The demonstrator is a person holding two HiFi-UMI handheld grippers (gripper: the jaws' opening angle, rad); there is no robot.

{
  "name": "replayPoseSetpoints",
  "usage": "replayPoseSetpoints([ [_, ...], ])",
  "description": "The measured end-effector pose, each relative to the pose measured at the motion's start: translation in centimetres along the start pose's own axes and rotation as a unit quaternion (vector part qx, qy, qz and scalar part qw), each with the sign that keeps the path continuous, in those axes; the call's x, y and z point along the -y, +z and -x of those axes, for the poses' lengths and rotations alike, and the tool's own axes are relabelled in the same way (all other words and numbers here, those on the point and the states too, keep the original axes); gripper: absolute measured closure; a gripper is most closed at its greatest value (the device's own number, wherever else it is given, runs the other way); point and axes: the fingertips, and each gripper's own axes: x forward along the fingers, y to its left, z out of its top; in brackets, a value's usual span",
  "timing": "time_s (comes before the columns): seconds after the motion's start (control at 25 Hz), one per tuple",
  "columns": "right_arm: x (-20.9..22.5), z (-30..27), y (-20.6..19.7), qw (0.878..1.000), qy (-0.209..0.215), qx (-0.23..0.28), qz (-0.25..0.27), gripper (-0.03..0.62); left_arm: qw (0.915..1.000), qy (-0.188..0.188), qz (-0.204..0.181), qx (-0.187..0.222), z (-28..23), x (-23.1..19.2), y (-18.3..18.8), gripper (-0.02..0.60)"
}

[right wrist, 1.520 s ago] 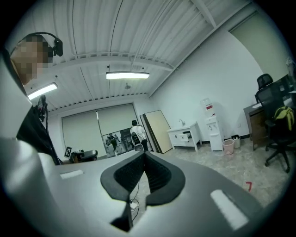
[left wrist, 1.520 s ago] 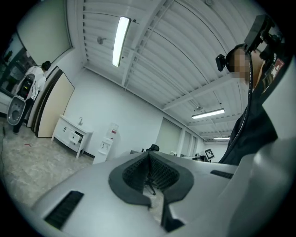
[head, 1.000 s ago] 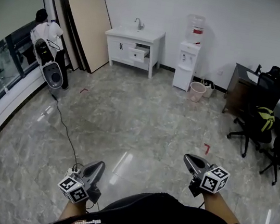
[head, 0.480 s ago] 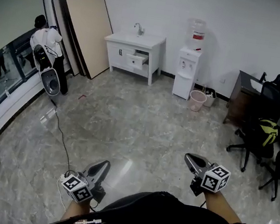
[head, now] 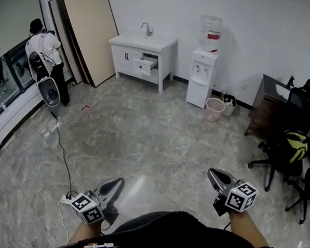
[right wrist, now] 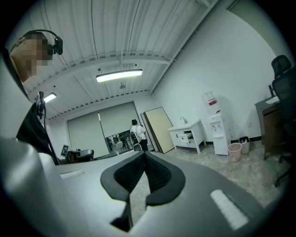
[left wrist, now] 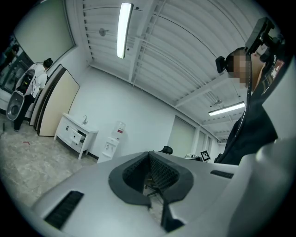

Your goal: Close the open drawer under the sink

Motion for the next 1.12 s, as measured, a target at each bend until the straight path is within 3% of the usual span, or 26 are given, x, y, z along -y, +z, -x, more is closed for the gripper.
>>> replayPoseSetpoints([
  [0.24,1.8,-3.0,0.7,1.0,-0.006,-0.006,0.001,0.592,0.9999,-0.001,0.016,0.006,-2.0,-3.7,0.6,0.58],
  [0.4,2.4,-6.4,1.3,1.0,-0.018,-0.008,0.006,0.592,0.9992,-0.021,0.029,0.016,-3.6,-6.8,2.3,0.58],
  [0.6,2.7,-12.0,3.1,0.999,-0.041,0.004,0.011,0.592,0.9993,-0.033,0.018,-0.002,-5.1,-14.0,4.7,0.58],
  [0.88,2.1,-21.3,6.3,0.997,-0.065,0.026,0.017,0.592,0.9983,-0.058,0.001,0.0,-6.8,-23.9,11.3,0.58],
  [1.12,2.1,-28.3,6.7,0.997,-0.076,0.025,0.012,0.592,0.9977,-0.067,0.006,-0.014,-7.4,-30.6,13.4,0.58],
])
